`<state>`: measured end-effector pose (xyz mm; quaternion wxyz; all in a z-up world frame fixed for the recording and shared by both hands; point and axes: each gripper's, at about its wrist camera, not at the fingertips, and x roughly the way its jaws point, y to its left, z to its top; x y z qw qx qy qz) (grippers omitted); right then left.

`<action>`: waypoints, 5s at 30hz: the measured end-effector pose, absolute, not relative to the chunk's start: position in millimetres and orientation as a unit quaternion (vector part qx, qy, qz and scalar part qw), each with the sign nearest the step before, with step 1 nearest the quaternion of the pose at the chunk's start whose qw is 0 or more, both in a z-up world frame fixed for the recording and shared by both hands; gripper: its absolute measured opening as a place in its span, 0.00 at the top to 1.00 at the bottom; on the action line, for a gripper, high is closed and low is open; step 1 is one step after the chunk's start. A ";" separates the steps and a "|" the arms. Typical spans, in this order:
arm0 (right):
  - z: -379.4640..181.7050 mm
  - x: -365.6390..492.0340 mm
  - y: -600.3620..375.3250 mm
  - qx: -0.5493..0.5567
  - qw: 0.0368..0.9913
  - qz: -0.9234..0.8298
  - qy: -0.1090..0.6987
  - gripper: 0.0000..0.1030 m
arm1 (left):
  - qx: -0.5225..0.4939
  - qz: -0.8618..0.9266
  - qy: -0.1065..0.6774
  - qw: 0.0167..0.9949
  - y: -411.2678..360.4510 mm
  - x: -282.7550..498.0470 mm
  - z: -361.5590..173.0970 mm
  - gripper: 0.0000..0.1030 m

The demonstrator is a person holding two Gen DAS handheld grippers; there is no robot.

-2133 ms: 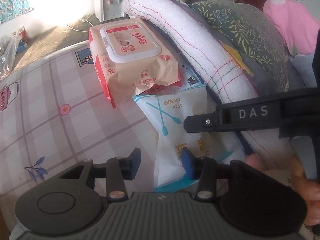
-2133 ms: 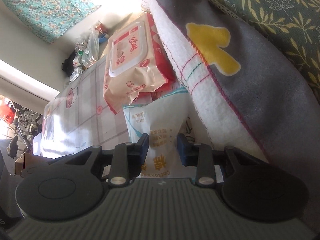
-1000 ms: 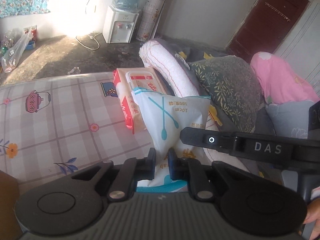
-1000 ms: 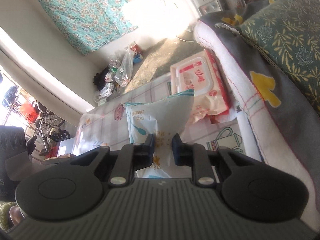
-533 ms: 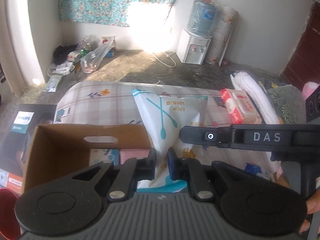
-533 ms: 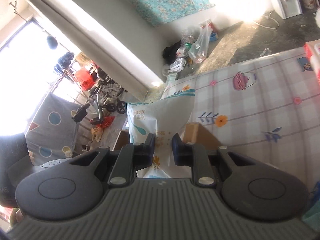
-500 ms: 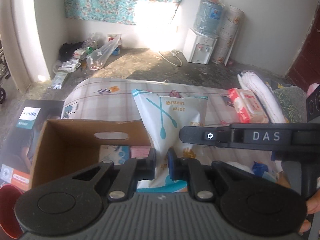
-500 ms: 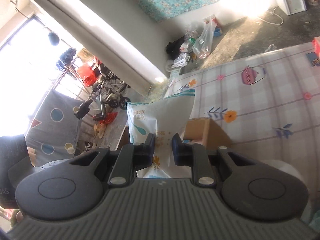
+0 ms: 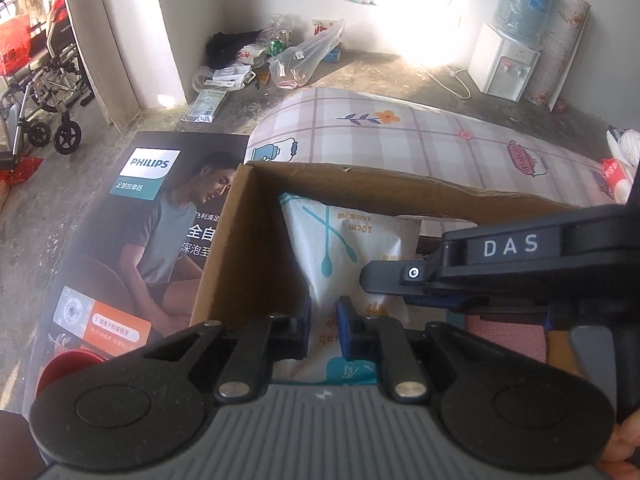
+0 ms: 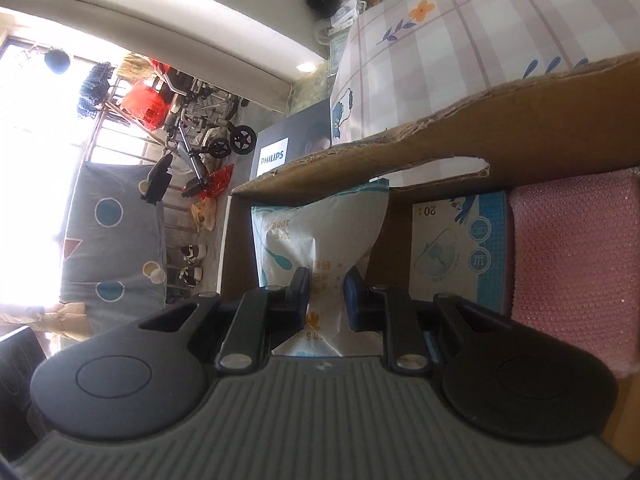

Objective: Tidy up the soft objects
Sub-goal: 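Carry the cotton-swab bag into the cardboard box with both grippers and release, then withdraw both grippers from the box back to the pile, then close the left and right grippers on the blue wet-wipe pack, then pull the blue wet-wipe pack out from under the pink plush toy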

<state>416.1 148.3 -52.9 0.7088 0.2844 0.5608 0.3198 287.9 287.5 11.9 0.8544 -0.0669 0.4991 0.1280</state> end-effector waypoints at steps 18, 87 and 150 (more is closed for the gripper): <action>-66.1 402.7 146.1 0.322 0.715 0.284 0.552 0.50 | -0.077 0.135 0.457 0.876 276.0 264.2 40.0 0.42; -35.8 284.8 -392.4 0.411 0.813 0.117 0.395 0.39 | -0.017 -0.146 0.602 0.785 -168.7 403.7 -73.4 0.43; -82.3 255.0 -340.4 0.404 0.787 0.102 0.456 0.42 | -0.061 -0.200 0.555 0.805 -113.9 289.7 -26.6 0.73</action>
